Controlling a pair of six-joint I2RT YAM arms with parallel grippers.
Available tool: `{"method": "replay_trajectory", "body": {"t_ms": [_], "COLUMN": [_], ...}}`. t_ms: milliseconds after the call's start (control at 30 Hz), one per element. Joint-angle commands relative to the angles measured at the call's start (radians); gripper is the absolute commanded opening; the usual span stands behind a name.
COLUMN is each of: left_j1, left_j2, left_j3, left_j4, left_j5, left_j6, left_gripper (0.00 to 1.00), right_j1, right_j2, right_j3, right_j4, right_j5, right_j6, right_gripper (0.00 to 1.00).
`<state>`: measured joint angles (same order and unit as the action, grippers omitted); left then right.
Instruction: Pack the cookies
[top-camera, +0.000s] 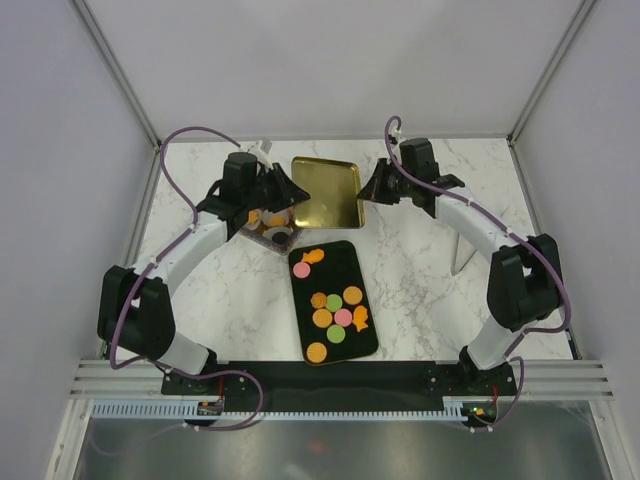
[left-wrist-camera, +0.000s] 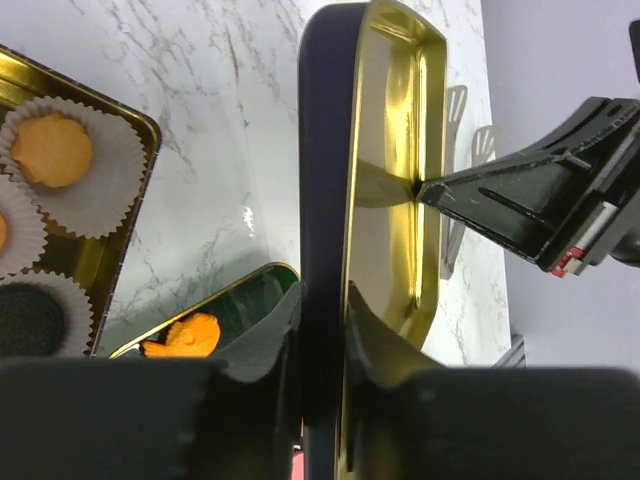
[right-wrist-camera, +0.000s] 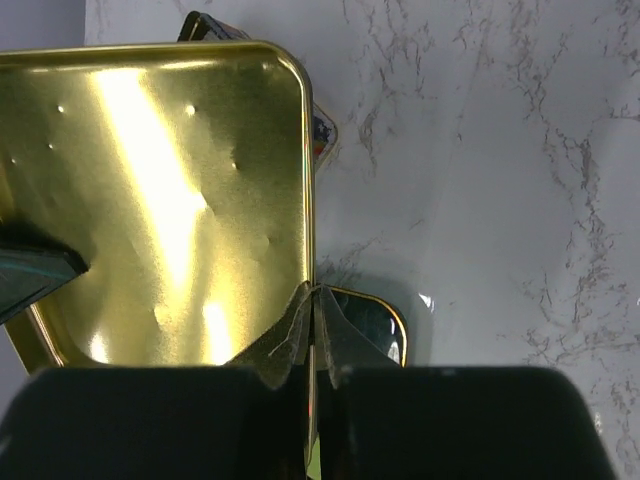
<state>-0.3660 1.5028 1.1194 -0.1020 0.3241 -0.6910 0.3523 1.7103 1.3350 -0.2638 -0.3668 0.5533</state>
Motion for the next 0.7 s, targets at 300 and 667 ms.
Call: {"method": "replay_trajectory", "body": {"t_ms": [300,667], "left_j1": [0.010,0.124], "left_j2": [-0.003,0.076], "left_j3": [0.128,0.246], "left_j4": [-0.169,-0.367], "left_j5": [0.026,0.230], "left_j6": [0.025,-0.033], "left_gripper": [0.02,0.02], "right_j1": [0.167,0.684], "right_j2": [-0.208,-0.314], "right_j3": [-0.046,-0.214], "right_j4": [-0.025,0.152], "right_j5": [0.426,0.932], "right_j6": [-0.290,-0.800], "right_gripper": [0.62,0.76]}}
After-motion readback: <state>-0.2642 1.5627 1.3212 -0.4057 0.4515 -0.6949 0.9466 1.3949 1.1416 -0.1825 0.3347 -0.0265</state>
